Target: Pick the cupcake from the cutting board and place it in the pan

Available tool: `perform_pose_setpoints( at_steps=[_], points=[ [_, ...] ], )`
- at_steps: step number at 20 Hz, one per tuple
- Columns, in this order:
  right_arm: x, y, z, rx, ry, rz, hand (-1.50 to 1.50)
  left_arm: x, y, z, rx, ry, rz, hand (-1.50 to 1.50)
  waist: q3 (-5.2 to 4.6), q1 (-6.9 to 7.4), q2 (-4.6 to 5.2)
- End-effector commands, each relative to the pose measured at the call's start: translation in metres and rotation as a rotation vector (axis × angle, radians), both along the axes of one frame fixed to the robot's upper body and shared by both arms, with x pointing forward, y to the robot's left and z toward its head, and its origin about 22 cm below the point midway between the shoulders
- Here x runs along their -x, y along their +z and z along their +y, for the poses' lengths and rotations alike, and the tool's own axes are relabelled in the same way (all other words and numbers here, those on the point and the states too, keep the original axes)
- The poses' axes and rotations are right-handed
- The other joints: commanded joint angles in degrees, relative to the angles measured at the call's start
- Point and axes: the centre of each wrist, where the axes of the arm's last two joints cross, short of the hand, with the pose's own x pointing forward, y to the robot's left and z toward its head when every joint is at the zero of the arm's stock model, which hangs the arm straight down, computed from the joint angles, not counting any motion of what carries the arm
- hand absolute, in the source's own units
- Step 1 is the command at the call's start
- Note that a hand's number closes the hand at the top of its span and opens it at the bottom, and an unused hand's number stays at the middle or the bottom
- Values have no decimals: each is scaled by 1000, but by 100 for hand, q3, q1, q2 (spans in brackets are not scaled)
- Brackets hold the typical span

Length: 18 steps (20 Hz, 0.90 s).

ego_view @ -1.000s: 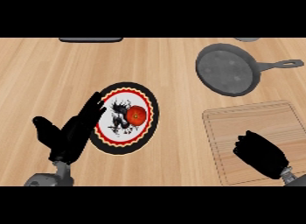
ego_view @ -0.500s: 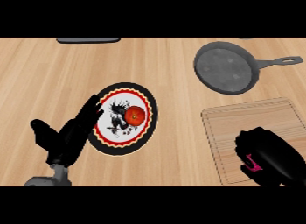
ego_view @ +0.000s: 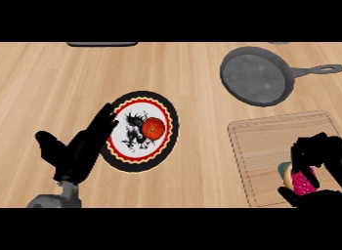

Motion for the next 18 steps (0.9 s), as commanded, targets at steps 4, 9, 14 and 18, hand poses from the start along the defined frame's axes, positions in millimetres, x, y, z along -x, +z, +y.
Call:
perform_pose_setpoints(
  at_steps=[4,9,14,18],
  points=[
    [-46,-8,-14,-148,-38,121,150,6,-15,-5,-7,0,-2,0,3,96,18],
    [-100,-15,-12,-39,-130,-22,150,-6,1,-22,12,-35,-5,0,8,185,45],
    [-139,-30,-11,-72,-183,-91,150,-10,0,-8,-4,-28,-12,0,10,217,59],
    [-159,-44,11,-119,-303,-143,150,-18,-1,-2,-9,-28,-14,0,11,227,74]
  ],
)
